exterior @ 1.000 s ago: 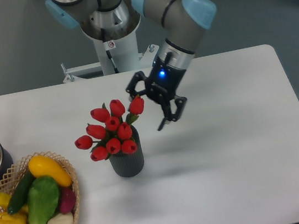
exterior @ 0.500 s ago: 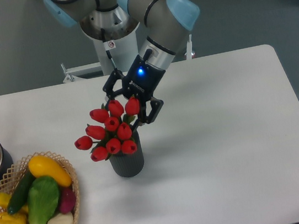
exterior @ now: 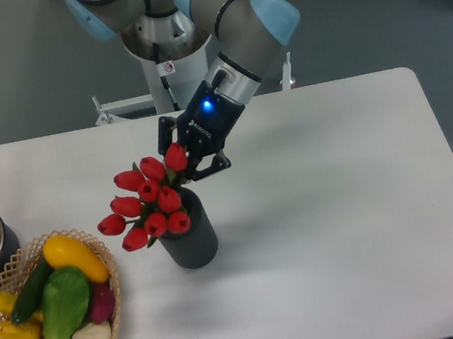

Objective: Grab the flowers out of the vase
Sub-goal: 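Lift the gripped tulip bunch up out of the grey vase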

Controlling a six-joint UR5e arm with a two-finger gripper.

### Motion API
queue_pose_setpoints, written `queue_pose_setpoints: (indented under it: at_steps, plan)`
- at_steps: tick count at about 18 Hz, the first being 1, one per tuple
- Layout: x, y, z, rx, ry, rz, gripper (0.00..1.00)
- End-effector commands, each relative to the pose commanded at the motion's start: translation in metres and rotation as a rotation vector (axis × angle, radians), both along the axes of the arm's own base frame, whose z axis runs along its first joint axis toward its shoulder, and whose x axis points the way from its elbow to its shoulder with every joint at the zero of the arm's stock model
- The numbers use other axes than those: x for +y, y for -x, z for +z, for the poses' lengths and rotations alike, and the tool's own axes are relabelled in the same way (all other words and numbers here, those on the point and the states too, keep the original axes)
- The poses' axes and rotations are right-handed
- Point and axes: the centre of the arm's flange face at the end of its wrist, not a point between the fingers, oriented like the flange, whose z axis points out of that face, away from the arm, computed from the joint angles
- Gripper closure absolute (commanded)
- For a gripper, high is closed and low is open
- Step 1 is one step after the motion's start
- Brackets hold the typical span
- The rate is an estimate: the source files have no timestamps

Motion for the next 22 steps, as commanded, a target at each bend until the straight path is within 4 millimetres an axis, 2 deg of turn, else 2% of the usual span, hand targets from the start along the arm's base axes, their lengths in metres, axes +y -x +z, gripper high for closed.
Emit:
queue_pose_setpoints:
  at_steps: [6, 9, 14, 17, 22]
  plan:
    - [-0.01, 0.007, 0.014, -0.006, -0.037, 0.032, 1.0]
    - [-0.02, 0.015, 0.039, -0.036, -0.1, 0.08, 1.0]
    - [-0.033, 0.026, 0.069, -0.082, -0.145, 0.15, 1.0]
    - [-0.033, 0.029, 0.088, -0.147, -0.163, 0.19, 1.0]
    - [-0.038, 0.036, 0.106, -0.214, -0.177, 0.24, 1.0]
